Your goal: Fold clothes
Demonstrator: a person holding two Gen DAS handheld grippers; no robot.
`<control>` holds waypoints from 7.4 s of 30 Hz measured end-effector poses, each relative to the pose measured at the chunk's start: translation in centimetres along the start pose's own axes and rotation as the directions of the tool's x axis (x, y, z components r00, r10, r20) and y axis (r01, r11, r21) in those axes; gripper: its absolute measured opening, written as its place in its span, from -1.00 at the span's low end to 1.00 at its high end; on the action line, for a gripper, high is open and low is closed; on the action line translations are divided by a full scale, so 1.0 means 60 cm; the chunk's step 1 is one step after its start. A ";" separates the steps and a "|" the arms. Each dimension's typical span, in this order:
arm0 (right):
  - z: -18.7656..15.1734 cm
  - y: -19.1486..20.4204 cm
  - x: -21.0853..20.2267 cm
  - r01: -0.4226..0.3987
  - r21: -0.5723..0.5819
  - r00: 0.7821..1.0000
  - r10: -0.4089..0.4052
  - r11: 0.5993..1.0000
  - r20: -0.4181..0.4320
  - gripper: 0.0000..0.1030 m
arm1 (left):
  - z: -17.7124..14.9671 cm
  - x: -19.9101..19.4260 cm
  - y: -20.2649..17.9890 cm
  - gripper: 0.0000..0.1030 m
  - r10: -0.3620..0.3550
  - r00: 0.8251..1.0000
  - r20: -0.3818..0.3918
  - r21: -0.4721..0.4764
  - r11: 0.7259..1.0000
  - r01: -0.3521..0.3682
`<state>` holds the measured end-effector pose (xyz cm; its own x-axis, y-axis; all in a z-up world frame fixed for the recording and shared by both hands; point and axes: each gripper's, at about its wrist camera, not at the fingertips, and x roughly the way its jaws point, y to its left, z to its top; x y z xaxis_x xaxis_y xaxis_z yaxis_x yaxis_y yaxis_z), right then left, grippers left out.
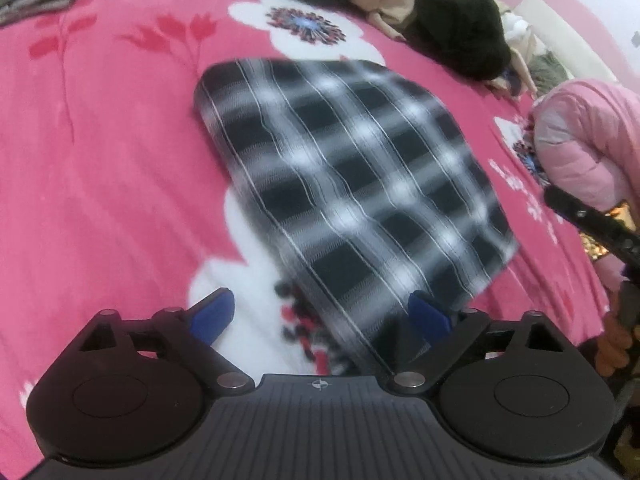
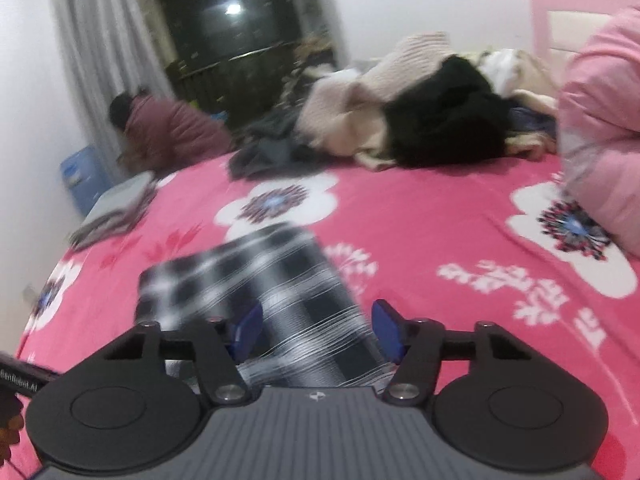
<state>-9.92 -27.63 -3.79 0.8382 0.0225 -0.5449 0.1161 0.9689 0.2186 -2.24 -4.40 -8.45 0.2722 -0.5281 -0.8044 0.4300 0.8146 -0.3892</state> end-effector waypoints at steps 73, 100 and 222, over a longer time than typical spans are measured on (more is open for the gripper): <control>0.078 0.000 0.294 -0.096 -0.076 0.983 0.082 0.993 -0.166 -0.50 | 0.143 0.079 0.049 -0.15 -0.024 0.981 0.194 0.115 0.993 0.001; -0.021 0.003 0.057 -0.324 0.350 0.884 0.413 0.879 -0.219 -0.15 | -0.004 0.046 0.059 0.36 -0.273 0.961 -0.040 -0.214 0.942 0.258; -0.044 0.027 0.136 -0.058 -0.294 0.998 0.061 0.954 0.000 -0.42 | 0.061 0.122 -0.081 0.01 -0.018 1.000 0.017 0.187 0.982 0.015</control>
<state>-4.32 -25.24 -10.03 0.8439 0.0816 -0.5302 -0.0946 0.9955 0.0027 0.79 -13.10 -10.79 0.2790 -0.5470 -0.7893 0.5877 0.7473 -0.3101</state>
